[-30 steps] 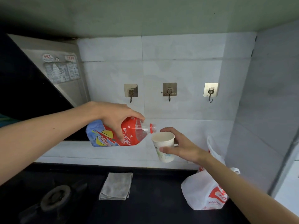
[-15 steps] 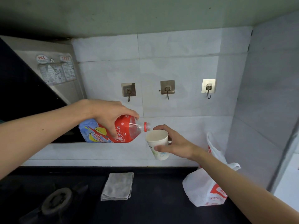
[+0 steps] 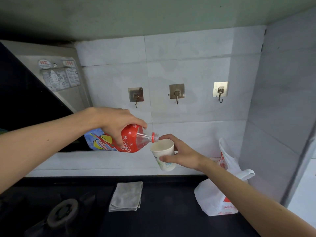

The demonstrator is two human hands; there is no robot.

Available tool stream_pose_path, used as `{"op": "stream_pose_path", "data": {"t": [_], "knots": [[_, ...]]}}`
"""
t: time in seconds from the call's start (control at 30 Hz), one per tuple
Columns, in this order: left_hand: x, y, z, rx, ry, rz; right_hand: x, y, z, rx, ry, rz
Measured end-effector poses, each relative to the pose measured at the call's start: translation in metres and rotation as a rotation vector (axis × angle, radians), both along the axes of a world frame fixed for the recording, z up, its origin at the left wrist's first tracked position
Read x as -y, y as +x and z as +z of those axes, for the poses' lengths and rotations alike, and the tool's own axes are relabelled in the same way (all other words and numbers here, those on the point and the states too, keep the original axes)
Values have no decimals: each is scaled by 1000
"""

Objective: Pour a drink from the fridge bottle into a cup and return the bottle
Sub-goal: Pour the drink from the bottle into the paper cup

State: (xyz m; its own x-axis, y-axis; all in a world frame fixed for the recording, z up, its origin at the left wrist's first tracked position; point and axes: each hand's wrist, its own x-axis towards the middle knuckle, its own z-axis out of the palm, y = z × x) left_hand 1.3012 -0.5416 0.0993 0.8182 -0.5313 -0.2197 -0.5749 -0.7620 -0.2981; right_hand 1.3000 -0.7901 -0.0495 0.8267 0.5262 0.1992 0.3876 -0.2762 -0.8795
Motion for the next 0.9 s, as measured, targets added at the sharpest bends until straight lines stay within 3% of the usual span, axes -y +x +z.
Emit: {"op": "stream_pose_path", "data": {"t": [0.37, 0.9], "knots": [[3, 1, 0, 39, 114, 0, 1, 1, -10, -13, 17, -24], [-2, 7, -2, 40, 122, 15, 7, 8, -24, -28, 2, -33]]}}
